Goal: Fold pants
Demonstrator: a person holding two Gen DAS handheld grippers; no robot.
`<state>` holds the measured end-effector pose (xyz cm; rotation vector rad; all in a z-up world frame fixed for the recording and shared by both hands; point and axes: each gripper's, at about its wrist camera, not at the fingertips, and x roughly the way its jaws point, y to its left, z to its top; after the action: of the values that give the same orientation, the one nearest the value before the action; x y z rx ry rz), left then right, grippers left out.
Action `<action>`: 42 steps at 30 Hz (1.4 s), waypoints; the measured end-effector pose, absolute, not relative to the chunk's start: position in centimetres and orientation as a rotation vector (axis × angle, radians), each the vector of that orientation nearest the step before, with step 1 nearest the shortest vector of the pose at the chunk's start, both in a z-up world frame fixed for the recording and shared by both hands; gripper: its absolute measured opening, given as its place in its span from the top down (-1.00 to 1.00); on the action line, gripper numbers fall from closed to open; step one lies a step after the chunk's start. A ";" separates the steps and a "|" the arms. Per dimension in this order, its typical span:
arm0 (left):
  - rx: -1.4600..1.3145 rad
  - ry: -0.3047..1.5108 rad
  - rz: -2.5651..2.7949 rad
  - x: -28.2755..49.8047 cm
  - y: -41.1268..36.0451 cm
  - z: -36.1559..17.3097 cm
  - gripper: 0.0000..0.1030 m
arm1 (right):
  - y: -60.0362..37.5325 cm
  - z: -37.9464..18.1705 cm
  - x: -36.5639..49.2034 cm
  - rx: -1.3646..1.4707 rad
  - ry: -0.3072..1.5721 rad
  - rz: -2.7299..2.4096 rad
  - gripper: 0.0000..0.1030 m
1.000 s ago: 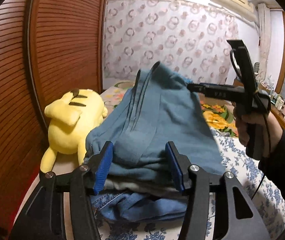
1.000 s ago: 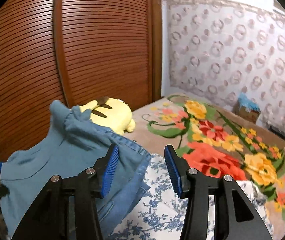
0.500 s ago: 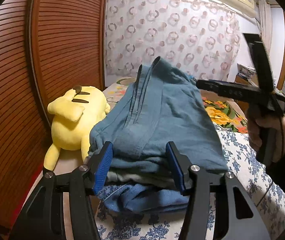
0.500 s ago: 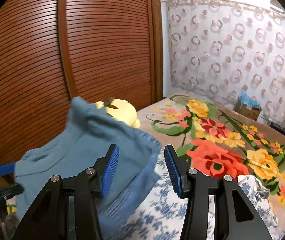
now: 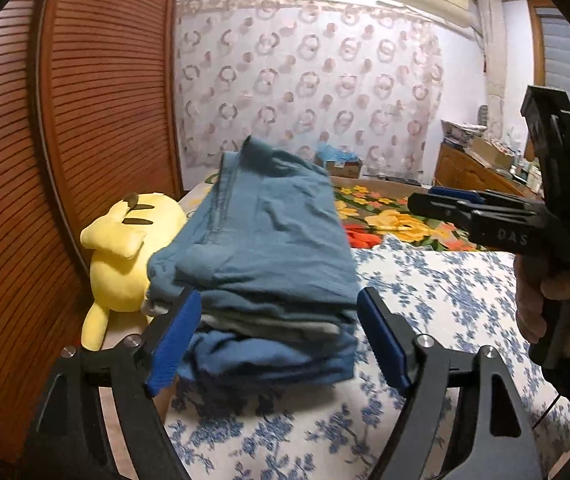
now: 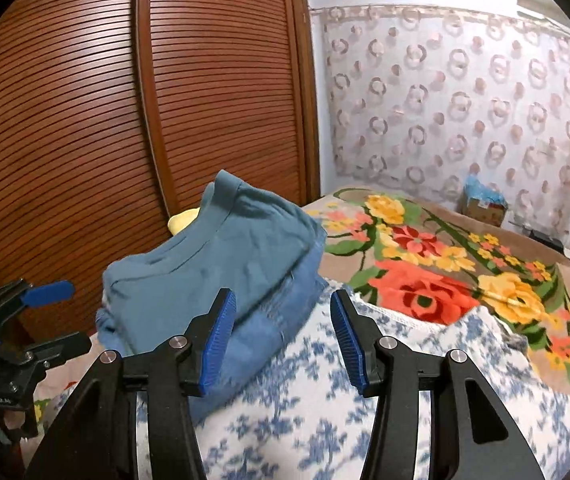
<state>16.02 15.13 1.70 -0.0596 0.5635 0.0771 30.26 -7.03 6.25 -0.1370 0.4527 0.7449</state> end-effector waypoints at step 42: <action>0.021 0.476 -0.181 8.9 -1.4 6.3 -0.92 | -19.3 8.4 2.5 -0.004 0.346 0.218 -0.39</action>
<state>8.93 -1.41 6.30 0.0212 0.4757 -0.1810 2.47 -19.27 8.41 -0.0036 0.3456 0.2185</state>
